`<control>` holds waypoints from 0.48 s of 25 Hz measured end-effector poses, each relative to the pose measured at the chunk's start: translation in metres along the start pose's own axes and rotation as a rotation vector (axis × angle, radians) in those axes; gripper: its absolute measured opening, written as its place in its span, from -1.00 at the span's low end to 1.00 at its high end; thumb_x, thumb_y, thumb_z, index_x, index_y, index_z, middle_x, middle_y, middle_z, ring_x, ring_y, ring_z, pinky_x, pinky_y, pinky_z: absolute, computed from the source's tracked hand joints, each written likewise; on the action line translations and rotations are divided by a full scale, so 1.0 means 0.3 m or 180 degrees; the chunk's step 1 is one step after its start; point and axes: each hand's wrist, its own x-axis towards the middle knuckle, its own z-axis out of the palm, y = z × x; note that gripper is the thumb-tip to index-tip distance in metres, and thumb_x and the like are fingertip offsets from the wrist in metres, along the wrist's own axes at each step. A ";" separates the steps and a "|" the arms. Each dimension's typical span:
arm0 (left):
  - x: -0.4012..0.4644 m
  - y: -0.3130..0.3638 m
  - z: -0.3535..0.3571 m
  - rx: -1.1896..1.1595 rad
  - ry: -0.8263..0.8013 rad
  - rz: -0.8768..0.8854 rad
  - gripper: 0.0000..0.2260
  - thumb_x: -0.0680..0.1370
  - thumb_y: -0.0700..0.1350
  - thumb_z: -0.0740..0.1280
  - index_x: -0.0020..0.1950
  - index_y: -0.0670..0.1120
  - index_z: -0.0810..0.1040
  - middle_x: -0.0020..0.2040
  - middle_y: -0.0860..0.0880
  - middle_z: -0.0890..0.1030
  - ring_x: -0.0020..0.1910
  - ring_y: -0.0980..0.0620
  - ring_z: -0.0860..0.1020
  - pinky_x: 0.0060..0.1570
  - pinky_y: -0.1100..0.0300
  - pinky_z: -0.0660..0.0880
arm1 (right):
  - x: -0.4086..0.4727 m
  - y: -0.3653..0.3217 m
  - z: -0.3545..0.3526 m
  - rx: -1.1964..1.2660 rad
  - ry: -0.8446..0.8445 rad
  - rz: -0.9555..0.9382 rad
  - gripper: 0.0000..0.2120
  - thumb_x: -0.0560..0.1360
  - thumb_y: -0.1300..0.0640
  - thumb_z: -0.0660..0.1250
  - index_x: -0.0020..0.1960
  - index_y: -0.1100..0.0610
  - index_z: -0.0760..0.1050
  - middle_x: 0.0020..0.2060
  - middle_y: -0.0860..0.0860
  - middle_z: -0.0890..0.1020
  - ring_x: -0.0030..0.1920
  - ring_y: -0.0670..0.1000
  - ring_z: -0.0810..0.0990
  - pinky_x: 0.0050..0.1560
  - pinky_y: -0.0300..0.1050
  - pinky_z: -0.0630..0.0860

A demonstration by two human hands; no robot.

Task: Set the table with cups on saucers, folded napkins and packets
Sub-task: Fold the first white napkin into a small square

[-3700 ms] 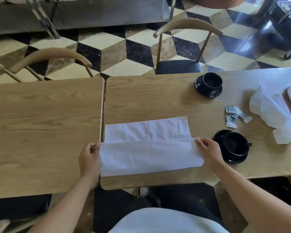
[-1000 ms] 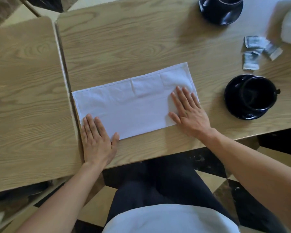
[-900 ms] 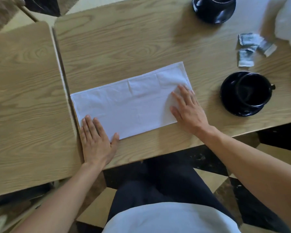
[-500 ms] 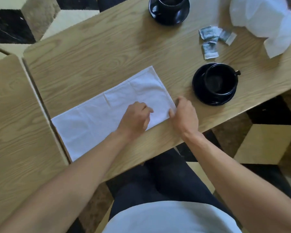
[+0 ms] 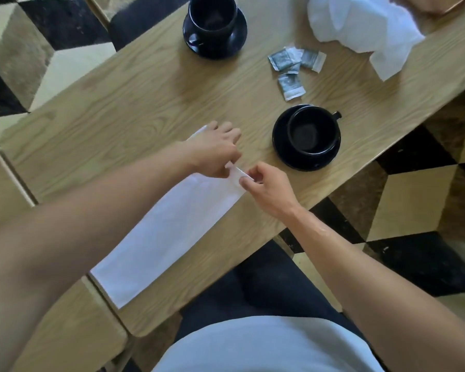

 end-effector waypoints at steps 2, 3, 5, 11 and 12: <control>-0.054 -0.125 -0.065 0.0302 -0.0198 -0.0059 -0.79 0.44 0.13 0.40 0.00 0.08 0.62 0.08 -0.04 0.41 0.14 -0.12 0.36 -0.05 0.05 0.25 | 0.015 -0.084 -0.016 0.0371 -0.0112 0.0004 -0.88 0.52 0.05 0.42 -0.07 0.10 0.57 -0.13 -0.02 0.69 -0.15 -0.04 0.63 -0.16 -0.14 0.55; -0.095 -0.195 -0.100 0.0372 -0.0302 -0.0195 -0.80 0.43 0.13 0.40 -0.02 0.08 0.61 0.08 -0.03 0.39 0.14 -0.11 0.35 -0.04 0.06 0.25 | 0.029 -0.135 -0.022 0.0550 -0.0154 -0.0023 -0.87 0.52 0.08 0.42 -0.05 0.14 0.57 -0.11 0.03 0.71 -0.11 0.04 0.66 -0.08 -0.04 0.59; -0.208 -0.334 -0.174 0.0169 -0.0377 -0.0598 -0.84 0.44 0.10 0.41 -0.07 0.05 0.60 0.08 -0.01 0.36 0.14 -0.10 0.32 0.01 0.05 0.31 | 0.057 -0.254 -0.031 0.0945 -0.0206 -0.0134 -0.87 0.53 0.15 0.43 -0.05 0.21 0.56 -0.08 0.14 0.72 -0.08 0.14 0.69 0.07 0.10 0.62; -0.745 -0.571 -0.349 -0.1685 0.0650 -0.2276 -0.90 0.52 0.08 0.42 -0.14 0.10 0.59 -0.01 0.03 0.60 -0.02 -0.01 0.53 0.01 -0.03 0.51 | 0.157 -0.691 -0.015 0.1548 -0.0509 -0.0747 -0.94 0.55 0.21 0.44 -0.08 0.19 0.60 -0.13 0.14 0.71 -0.13 0.08 0.70 -0.02 0.10 0.69; -0.844 -0.579 -0.363 -0.1993 0.1063 -0.2578 -0.89 0.52 0.08 0.43 -0.15 0.09 0.60 -0.06 0.02 0.63 -0.07 0.02 0.56 -0.07 0.02 0.51 | 0.167 -0.782 -0.008 0.1487 -0.0512 -0.0901 -0.94 0.55 0.20 0.44 -0.07 0.19 0.62 -0.13 0.13 0.72 -0.13 0.09 0.72 -0.04 0.05 0.69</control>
